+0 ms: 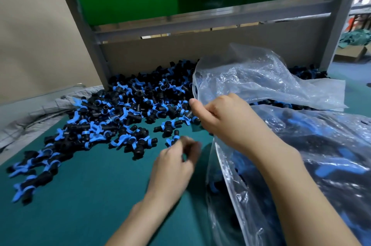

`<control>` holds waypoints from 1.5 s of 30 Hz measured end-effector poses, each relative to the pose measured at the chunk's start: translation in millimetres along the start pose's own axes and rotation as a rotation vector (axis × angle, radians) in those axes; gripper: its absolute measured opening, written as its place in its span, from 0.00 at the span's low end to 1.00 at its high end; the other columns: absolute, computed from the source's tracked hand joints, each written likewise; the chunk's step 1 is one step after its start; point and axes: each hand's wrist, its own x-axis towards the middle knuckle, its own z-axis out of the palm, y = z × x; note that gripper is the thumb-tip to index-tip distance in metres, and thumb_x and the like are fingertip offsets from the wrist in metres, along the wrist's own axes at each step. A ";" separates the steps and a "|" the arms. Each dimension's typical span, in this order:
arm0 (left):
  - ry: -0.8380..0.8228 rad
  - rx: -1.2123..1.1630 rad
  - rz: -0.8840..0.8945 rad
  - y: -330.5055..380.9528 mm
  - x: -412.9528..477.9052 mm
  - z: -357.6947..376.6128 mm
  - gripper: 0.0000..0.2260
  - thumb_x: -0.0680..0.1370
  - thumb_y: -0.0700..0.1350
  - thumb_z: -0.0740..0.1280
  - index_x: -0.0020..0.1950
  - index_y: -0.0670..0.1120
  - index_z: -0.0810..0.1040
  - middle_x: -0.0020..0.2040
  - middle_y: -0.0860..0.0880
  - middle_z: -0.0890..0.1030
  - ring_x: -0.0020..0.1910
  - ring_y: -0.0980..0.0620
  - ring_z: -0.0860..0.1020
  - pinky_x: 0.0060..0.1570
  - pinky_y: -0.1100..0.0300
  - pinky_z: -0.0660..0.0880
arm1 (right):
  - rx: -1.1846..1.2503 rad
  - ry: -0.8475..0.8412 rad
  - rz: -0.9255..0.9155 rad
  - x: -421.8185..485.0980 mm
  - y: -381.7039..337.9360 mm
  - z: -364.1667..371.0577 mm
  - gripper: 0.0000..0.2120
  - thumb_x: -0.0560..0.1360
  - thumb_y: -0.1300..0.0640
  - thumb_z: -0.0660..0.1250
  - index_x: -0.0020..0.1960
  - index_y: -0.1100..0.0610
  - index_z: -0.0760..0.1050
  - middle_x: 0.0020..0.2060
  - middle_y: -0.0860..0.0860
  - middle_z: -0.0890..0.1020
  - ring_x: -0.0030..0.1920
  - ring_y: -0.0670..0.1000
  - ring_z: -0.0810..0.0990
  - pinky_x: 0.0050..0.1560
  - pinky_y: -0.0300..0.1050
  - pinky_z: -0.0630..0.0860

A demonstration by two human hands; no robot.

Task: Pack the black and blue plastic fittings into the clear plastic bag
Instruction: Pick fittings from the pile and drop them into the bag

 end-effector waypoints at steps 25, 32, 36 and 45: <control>0.311 -0.748 -0.308 -28.0 3.1 -19.3 0.04 0.80 0.41 0.65 0.51 0.47 0.80 0.35 0.59 0.80 0.35 0.62 0.76 0.40 0.71 0.74 | 0.009 -0.526 0.214 -6.1 23.2 23.6 0.18 0.81 0.49 0.64 0.70 0.47 0.70 0.45 0.42 0.77 0.47 0.47 0.75 0.48 0.42 0.69; 0.337 -0.921 -0.376 -25.9 4.1 -17.2 0.04 0.80 0.43 0.66 0.50 0.48 0.81 0.35 0.57 0.80 0.36 0.58 0.75 0.48 0.58 0.72 | -0.006 -0.534 0.192 -5.5 21.3 21.8 0.12 0.82 0.45 0.61 0.59 0.46 0.79 0.41 0.51 0.81 0.37 0.49 0.74 0.39 0.46 0.69; 0.341 -0.932 -0.376 -26.2 4.3 -17.1 0.04 0.80 0.43 0.66 0.50 0.48 0.81 0.36 0.58 0.80 0.35 0.58 0.75 0.48 0.59 0.72 | -0.016 -0.554 0.186 -6.3 20.7 21.8 0.12 0.82 0.46 0.60 0.56 0.47 0.80 0.37 0.52 0.79 0.33 0.49 0.71 0.37 0.46 0.66; 0.367 -0.944 -0.422 -26.1 5.6 -18.4 0.05 0.80 0.43 0.66 0.49 0.48 0.81 0.36 0.59 0.81 0.33 0.59 0.75 0.46 0.60 0.72 | 0.004 -0.554 0.186 -7.4 19.5 19.9 0.13 0.82 0.43 0.58 0.57 0.47 0.79 0.39 0.50 0.81 0.38 0.49 0.77 0.39 0.46 0.71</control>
